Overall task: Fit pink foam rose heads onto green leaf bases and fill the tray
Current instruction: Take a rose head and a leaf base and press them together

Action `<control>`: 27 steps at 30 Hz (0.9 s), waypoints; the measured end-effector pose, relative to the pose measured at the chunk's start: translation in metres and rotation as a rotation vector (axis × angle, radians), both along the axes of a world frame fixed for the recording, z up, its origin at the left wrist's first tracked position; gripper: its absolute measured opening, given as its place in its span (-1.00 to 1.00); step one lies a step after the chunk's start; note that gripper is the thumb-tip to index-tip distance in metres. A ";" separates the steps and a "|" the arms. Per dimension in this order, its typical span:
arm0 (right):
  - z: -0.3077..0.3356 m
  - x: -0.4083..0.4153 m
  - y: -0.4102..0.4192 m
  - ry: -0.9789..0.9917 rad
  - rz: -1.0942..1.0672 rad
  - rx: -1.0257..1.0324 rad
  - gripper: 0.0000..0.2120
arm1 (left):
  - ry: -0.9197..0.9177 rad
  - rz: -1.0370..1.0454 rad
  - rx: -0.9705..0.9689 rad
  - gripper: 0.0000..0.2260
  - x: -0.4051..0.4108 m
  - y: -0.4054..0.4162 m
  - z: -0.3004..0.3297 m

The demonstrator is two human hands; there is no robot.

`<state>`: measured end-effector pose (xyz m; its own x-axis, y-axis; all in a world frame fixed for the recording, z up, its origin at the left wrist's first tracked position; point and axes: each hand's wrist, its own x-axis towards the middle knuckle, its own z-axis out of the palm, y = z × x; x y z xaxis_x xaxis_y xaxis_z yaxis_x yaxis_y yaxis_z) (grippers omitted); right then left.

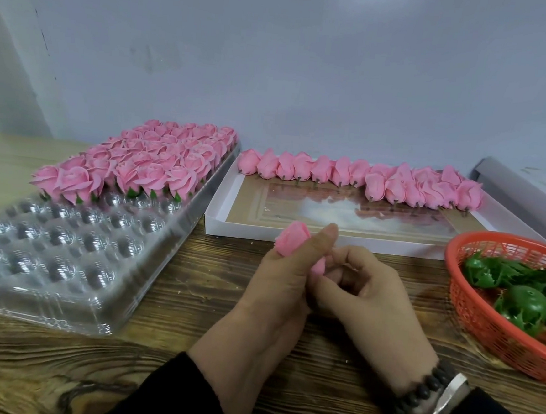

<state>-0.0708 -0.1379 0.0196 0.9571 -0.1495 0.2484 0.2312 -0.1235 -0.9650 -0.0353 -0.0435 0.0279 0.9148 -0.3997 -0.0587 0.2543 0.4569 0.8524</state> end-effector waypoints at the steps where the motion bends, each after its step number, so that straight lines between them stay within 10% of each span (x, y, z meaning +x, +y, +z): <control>1: 0.001 -0.001 -0.001 0.034 0.043 0.048 -0.94 | -0.004 -0.018 0.024 -0.82 0.001 0.001 0.001; 10: -0.004 0.000 -0.008 -0.061 -0.060 -0.103 -0.98 | -0.431 0.131 0.439 -0.81 0.011 0.015 0.000; 14: -0.005 -0.001 -0.017 -0.170 0.033 -0.293 -0.64 | -0.637 0.084 0.643 -0.91 0.011 0.018 0.001; 21: -0.003 -0.001 -0.018 -0.212 0.136 -0.528 -0.56 | -0.694 -0.015 0.939 -0.09 0.017 0.020 -0.002; 27: 0.000 -0.002 -0.022 -0.136 0.154 -0.396 -0.65 | -0.695 -0.098 0.975 0.01 0.016 0.019 -0.005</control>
<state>-0.0726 -0.1597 0.0195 0.9153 0.1244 0.3831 0.3976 -0.4316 -0.8097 -0.0188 -0.0241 0.0232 0.8389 -0.5313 0.1183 -0.3990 -0.4525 0.7975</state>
